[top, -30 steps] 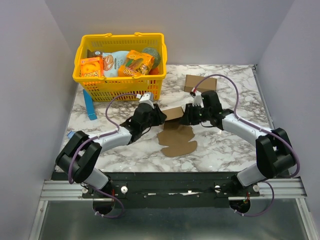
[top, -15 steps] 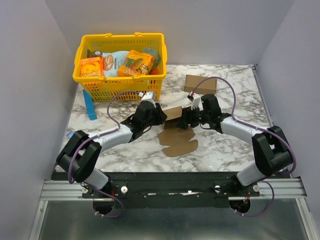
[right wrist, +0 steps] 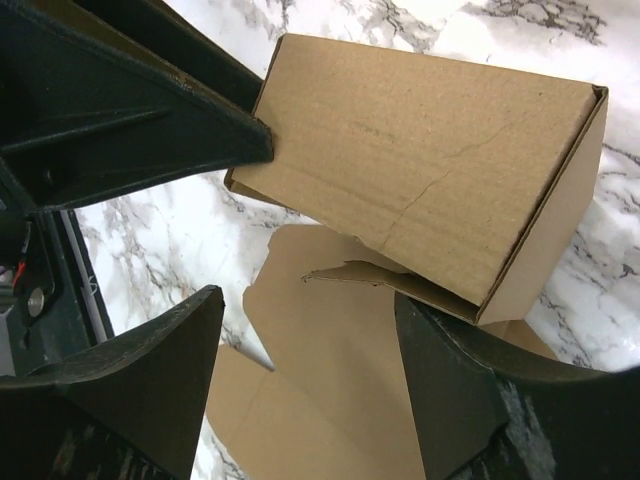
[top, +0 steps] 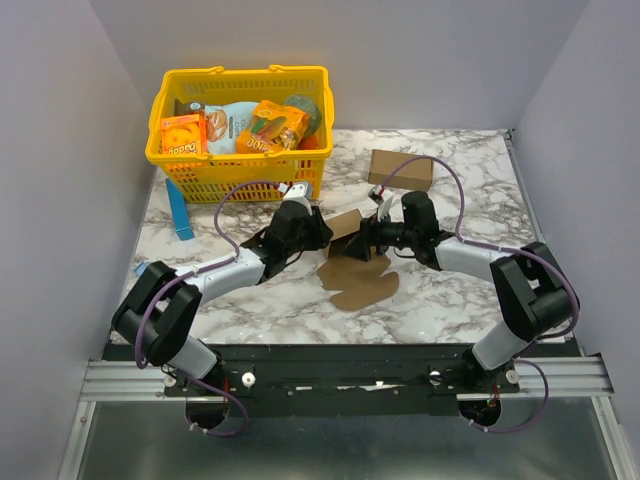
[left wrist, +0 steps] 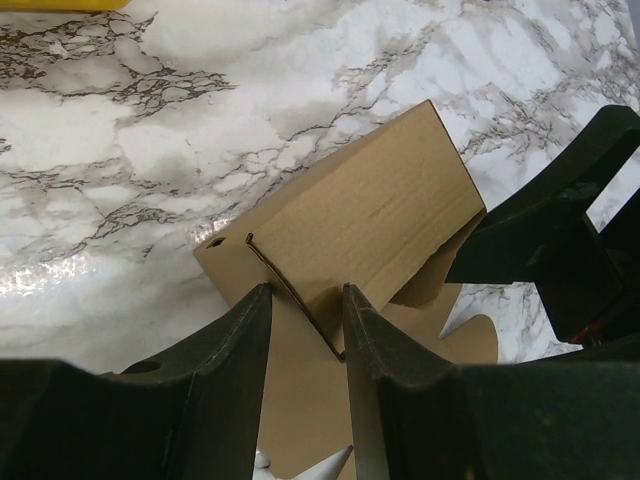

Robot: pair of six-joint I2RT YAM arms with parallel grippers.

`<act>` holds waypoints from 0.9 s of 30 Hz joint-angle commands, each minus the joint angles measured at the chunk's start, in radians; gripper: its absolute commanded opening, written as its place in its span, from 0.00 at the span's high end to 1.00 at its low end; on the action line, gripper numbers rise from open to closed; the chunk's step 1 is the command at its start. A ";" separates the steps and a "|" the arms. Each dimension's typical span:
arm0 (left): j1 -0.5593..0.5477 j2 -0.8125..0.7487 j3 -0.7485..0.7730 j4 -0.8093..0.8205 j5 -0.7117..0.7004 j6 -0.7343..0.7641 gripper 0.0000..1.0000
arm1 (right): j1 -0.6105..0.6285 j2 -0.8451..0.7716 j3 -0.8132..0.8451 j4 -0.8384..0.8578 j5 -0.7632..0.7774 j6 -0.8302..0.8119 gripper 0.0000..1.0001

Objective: Fold the paper box

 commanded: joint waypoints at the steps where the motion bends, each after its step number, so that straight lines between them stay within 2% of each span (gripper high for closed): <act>1: -0.001 -0.001 -0.008 -0.107 0.007 0.035 0.57 | 0.005 0.015 -0.039 0.183 -0.009 0.000 0.22; 3: 0.000 0.002 -0.006 -0.112 0.008 0.036 0.57 | 0.005 0.018 -0.041 0.218 0.001 0.008 0.22; 7: 0.018 0.011 0.012 -0.142 -0.001 0.036 0.57 | 0.005 -0.026 -0.024 0.148 -0.024 -0.010 0.22; 14: 0.049 0.000 0.022 -0.164 -0.007 0.061 0.57 | 0.005 -0.243 -0.049 -0.148 0.006 -0.075 0.23; 19: 0.052 -0.006 0.023 -0.172 -0.007 0.079 0.57 | -0.012 -0.353 0.000 -0.284 0.251 -0.033 0.21; 23: 0.054 -0.010 0.016 -0.167 -0.002 0.082 0.57 | -0.072 -0.303 0.054 -0.387 0.380 -0.053 0.27; 27: 0.055 -0.012 0.015 -0.159 0.001 0.084 0.57 | -0.087 -0.211 0.072 -0.401 0.566 -0.101 0.30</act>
